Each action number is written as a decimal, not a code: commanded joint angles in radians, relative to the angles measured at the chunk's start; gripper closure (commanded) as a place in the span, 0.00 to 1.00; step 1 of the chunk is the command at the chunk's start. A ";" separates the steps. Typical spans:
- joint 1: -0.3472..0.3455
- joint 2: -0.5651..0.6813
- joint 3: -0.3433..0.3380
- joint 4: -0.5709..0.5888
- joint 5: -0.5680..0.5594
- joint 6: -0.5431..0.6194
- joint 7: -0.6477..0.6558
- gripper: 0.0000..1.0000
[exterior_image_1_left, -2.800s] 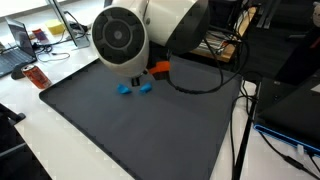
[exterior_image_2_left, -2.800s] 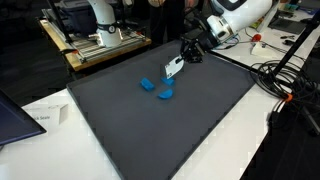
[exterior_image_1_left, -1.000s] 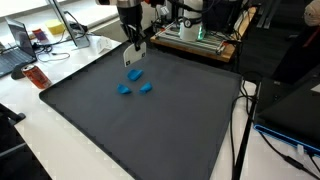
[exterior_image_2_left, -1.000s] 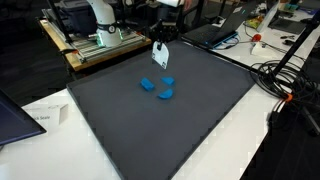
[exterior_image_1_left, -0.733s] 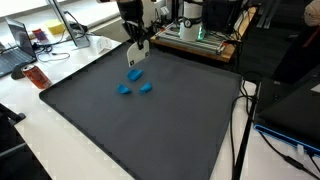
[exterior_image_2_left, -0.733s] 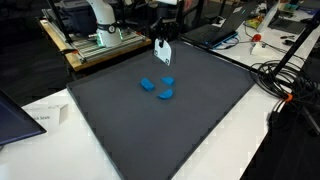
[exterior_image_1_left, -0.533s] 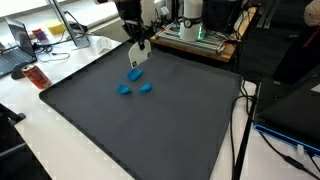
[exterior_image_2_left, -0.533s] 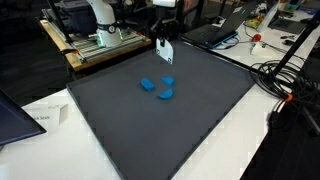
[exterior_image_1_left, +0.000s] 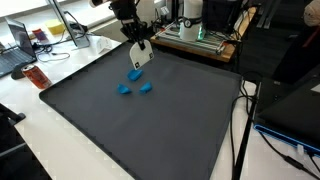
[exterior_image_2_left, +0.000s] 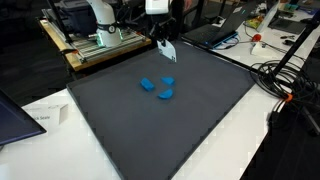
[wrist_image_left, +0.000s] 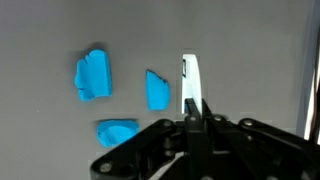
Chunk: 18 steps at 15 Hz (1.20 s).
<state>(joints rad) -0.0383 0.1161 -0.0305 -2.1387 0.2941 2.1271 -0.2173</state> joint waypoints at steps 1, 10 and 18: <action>-0.031 -0.005 0.009 -0.012 0.101 -0.017 -0.163 0.99; -0.038 0.035 0.011 0.049 0.065 -0.094 -0.339 0.99; -0.046 0.185 0.020 0.308 0.040 -0.345 -0.515 0.99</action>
<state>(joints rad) -0.0632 0.2170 -0.0265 -1.9529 0.3709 1.8673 -0.6916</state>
